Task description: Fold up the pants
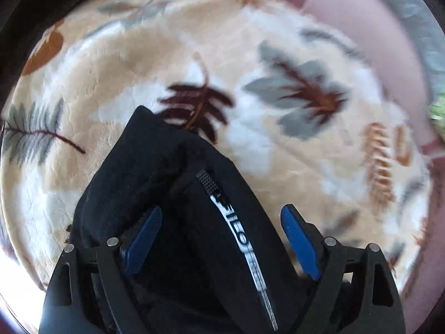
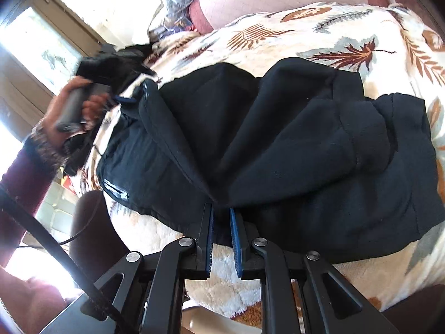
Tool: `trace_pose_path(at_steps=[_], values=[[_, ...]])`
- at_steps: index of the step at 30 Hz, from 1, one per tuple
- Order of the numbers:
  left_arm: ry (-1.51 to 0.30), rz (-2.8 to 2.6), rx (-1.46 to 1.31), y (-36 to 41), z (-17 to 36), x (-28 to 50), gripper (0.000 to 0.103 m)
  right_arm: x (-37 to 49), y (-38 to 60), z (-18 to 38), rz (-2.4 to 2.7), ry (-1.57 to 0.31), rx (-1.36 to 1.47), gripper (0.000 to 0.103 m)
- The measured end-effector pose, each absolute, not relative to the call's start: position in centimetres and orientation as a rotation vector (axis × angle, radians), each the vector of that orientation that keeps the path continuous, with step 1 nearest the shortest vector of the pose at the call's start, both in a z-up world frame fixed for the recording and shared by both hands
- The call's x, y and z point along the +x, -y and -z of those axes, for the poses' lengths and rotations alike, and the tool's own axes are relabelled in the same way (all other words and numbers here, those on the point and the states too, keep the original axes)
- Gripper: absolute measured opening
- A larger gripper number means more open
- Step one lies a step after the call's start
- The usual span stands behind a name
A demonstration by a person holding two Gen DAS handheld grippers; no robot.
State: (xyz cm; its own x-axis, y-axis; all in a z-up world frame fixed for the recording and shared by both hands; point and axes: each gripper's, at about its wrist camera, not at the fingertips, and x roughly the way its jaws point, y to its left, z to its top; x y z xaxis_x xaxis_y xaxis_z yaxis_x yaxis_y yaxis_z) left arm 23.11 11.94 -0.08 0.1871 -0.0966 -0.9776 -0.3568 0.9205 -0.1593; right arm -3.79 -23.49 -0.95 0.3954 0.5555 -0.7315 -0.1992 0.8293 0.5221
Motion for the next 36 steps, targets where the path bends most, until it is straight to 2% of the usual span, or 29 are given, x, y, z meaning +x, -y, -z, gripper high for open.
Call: trace_pose_path(at_steps=[1,3,5,6,7,13,18,20,24,26,27,28,30,31,36], values=[[-1.365,-0.214,-0.373,-11.9,0.0,23.1,0.062,-3.8,23.7,1.0,-0.496,-1.058,0.389,0.013],[-1.325,-0.197,-0.353,-11.7,-0.9,22.5,0.029,-3.9,23.9,1.1,-0.504,-1.049,0.405,0.013],[-1.297,-0.171,-0.376,-12.2,-1.8,21.5,0.022,-4.0,24.2,1.2,-0.509,-1.04,0.418,0.013],[-1.271,-0.161,-0.37,-12.6,-2.4,20.7,0.01,-3.9,24.2,1.2,-0.51,-1.036,0.424,0.013],[-1.248,-0.143,-0.381,-13.1,-3.0,19.8,0.006,-3.9,24.3,1.3,-0.511,-1.031,0.431,0.013],[-1.099,-0.041,-0.556,-17.2,-6.7,13.2,0.006,-3.6,23.9,1.2,-0.504,-1.014,0.422,0.013],[-1.074,-0.062,-0.746,-21.4,-5.1,6.2,0.006,-4.1,23.1,0.9,-0.493,-1.008,0.364,0.015],[-1.103,-0.086,-0.795,-22.4,-3.2,4.2,0.006,-4.2,22.9,0.9,-0.494,-1.006,0.357,0.026],[-1.151,-0.044,-0.945,-24.1,0.5,2.0,0.01,-4.4,22.8,0.7,-0.486,-1.004,0.348,0.034],[-1.127,-0.03,-0.949,-24.4,0.2,1.4,0.016,-4.3,22.9,0.5,-0.474,-1.014,0.343,0.037],[-1.114,-0.04,-0.917,-24.5,-0.4,1.1,0.023,-4.3,23.1,0.3,-0.467,-1.015,0.345,0.039],[-1.095,-0.05,-0.891,-24.7,-0.9,0.8,0.035,-4.6,23.4,0.0,-0.46,-1.012,0.351,0.043],[-1.051,-0.048,-0.887,-25.5,-1.9,0.2,0.05,-5.2,24.0,-0.7,-0.447,-1.003,0.36,0.048],[-1.017,-0.041,-0.894,-26.1,-2.5,-0.5,0.053,-5.7,24.6,-1.2,-0.435,-0.995,0.359,0.049],[-0.915,-0.08,-0.809,-27.5,-4.7,-3.2,0.055,-6.7,28.6,-3.6,-0.276,-0.963,0.3,0.05]])
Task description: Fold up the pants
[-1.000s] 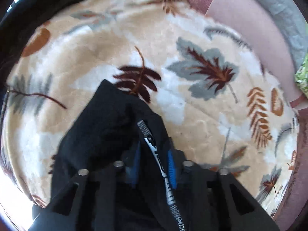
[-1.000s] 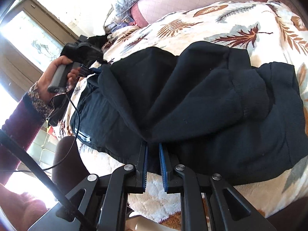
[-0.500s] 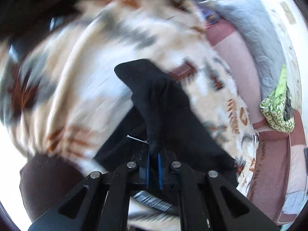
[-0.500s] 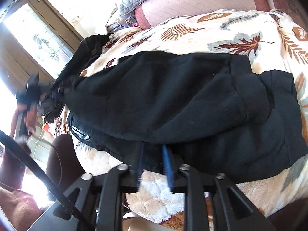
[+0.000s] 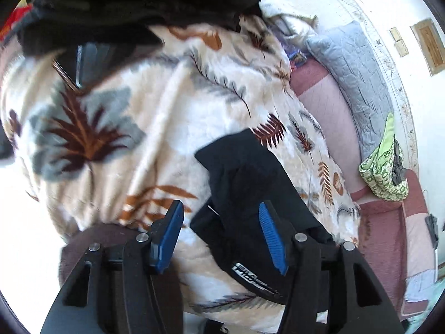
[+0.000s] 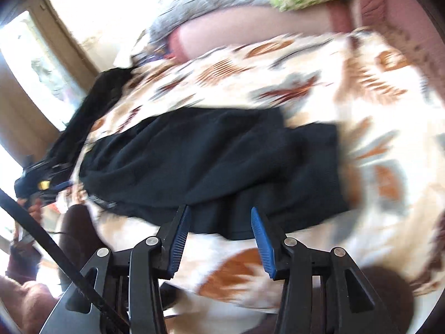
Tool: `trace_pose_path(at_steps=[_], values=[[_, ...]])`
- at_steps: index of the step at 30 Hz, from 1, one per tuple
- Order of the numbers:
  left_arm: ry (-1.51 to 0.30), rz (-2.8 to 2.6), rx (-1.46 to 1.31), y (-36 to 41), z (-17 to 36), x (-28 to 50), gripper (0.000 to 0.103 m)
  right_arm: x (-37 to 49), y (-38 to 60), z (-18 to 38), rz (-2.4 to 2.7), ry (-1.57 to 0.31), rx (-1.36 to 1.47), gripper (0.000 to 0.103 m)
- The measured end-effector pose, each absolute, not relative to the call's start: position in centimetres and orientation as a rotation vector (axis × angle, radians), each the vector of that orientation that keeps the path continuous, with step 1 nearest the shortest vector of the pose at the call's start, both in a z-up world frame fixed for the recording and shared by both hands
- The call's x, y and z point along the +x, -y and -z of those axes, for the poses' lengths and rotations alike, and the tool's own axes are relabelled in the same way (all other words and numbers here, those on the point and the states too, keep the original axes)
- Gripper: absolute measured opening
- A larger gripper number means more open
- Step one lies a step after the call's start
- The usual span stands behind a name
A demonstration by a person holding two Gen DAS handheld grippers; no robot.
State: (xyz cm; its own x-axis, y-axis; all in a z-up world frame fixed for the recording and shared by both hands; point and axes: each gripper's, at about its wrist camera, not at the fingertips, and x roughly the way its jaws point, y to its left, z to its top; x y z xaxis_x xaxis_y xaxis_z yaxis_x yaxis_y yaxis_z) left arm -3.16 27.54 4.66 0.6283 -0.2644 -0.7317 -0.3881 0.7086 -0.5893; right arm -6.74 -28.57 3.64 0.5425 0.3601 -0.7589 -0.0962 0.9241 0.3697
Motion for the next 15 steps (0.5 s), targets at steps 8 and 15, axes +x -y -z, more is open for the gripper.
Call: trace_pose_path(at_steps=[8,15], values=[[-0.856,-0.051,-0.74,-25.9,-7.3,-4.1,0.055,-0.8,29.9,-4.4,-0.236,-0.953,0.33,0.05],[-0.808,0.008,-0.694,-23.7,-10.1,-4.1,0.062,4.1,26.5,-0.4,-0.141,-1.122,0.138,0.014]])
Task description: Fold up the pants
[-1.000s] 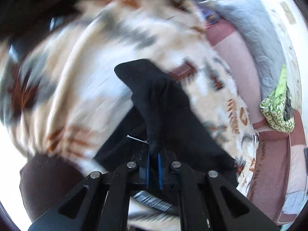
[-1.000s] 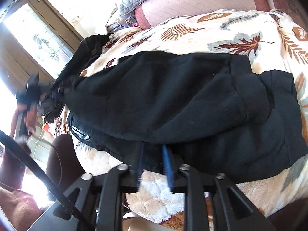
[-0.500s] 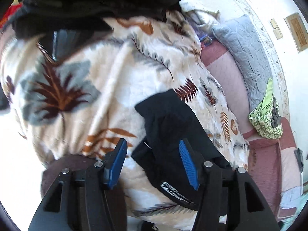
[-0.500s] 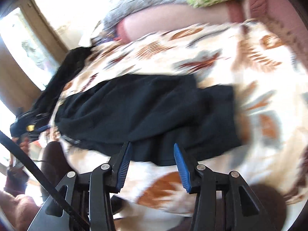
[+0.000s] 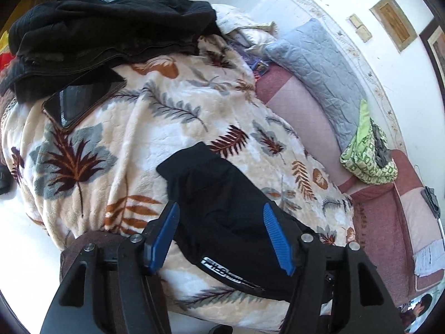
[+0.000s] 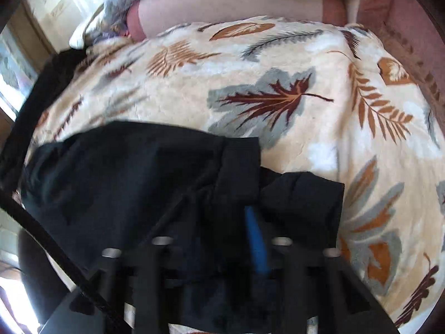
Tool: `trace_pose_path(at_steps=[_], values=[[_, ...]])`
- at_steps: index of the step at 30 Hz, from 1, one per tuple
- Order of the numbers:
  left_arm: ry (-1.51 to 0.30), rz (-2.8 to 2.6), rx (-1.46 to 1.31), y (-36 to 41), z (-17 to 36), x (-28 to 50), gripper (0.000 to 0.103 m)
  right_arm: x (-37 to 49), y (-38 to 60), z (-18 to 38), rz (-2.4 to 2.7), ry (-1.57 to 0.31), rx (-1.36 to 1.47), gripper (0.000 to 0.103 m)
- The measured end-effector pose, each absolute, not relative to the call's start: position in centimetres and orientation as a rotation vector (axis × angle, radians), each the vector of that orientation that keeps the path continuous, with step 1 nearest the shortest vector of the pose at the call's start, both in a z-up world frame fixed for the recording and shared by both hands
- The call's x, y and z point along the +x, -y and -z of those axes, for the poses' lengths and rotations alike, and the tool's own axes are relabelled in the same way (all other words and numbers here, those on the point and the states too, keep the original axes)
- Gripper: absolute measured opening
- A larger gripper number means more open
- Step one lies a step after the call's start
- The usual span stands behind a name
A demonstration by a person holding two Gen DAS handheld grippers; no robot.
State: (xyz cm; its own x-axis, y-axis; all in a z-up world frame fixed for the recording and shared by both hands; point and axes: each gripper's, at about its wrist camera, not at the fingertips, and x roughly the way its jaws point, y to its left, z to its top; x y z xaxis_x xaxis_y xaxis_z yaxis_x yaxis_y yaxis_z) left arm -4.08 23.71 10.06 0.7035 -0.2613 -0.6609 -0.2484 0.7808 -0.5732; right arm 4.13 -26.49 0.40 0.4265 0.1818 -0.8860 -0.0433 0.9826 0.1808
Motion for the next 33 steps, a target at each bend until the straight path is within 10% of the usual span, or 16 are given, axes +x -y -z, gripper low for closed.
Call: trace_pose_path(at_steps=[24,33], values=[[-0.897,0.145,-0.56,-16.9,-8.3,-1.2,0.065,-1.1,31.2,-1.3,0.019,-1.191,0.081,0.015],[-0.898,0.174,-0.547,-16.1,-8.4,-1.5,0.065,-2.2,35.2,-4.7,0.029,-1.019,0.317,0.058]])
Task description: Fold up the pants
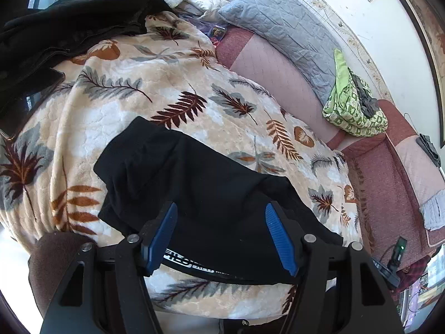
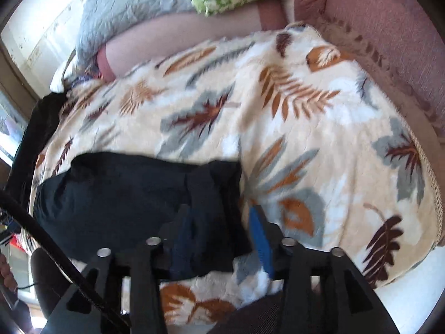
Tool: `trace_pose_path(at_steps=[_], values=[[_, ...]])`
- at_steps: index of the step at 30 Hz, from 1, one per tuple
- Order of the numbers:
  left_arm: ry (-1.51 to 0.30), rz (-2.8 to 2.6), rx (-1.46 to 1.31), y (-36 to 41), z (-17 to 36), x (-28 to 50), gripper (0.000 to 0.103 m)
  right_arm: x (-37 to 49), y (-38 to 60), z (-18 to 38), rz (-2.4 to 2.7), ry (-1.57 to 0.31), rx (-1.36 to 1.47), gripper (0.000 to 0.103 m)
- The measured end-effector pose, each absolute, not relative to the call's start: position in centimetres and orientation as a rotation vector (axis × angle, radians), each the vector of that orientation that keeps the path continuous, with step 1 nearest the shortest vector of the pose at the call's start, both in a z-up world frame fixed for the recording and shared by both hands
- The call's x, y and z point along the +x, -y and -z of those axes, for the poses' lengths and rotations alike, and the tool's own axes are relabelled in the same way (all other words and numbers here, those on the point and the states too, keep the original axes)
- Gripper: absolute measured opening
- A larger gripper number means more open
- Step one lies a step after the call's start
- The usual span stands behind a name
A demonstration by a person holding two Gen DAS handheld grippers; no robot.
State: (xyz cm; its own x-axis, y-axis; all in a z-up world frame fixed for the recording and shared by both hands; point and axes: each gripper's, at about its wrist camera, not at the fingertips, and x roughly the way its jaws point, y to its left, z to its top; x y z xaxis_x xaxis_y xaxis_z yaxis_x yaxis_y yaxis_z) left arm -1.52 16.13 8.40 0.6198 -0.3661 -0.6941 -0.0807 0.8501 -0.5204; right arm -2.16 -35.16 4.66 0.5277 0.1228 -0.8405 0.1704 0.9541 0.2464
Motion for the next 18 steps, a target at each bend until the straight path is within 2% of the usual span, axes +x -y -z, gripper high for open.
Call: trace_pose_path(at_steps=[1,10,11,12,13,18], values=[[-0.9,0.181,-0.551,-15.9,-8.4,-1.6,0.065,-1.7,35.3,-4.7,0.031,-1.005,0.314,0.062],[-0.875,0.181,-0.519,-15.6,-9.7,-2.8,0.065,3.5,34.6,0.2,-0.069,-1.104,0.381,0.065],[-0.877,0.175,-0.52,-15.7,-9.6,-2.8,0.065,3.4,34.1,-0.1,-0.078,-1.093,0.361,0.058],[-0.882,0.171,-0.524,-15.8,-9.4,-2.7,0.065,3.2,33.6,-0.3,-0.091,-1.087,0.344,0.046],[-0.89,0.171,-0.532,-15.9,-9.2,-2.6,0.065,3.1,33.1,-0.5,-0.1,-1.084,0.317,0.013],[-0.896,0.171,-0.52,-15.5,-9.1,-2.6,0.065,2.2,30.9,-3.6,-0.072,-1.021,0.135,0.011]])
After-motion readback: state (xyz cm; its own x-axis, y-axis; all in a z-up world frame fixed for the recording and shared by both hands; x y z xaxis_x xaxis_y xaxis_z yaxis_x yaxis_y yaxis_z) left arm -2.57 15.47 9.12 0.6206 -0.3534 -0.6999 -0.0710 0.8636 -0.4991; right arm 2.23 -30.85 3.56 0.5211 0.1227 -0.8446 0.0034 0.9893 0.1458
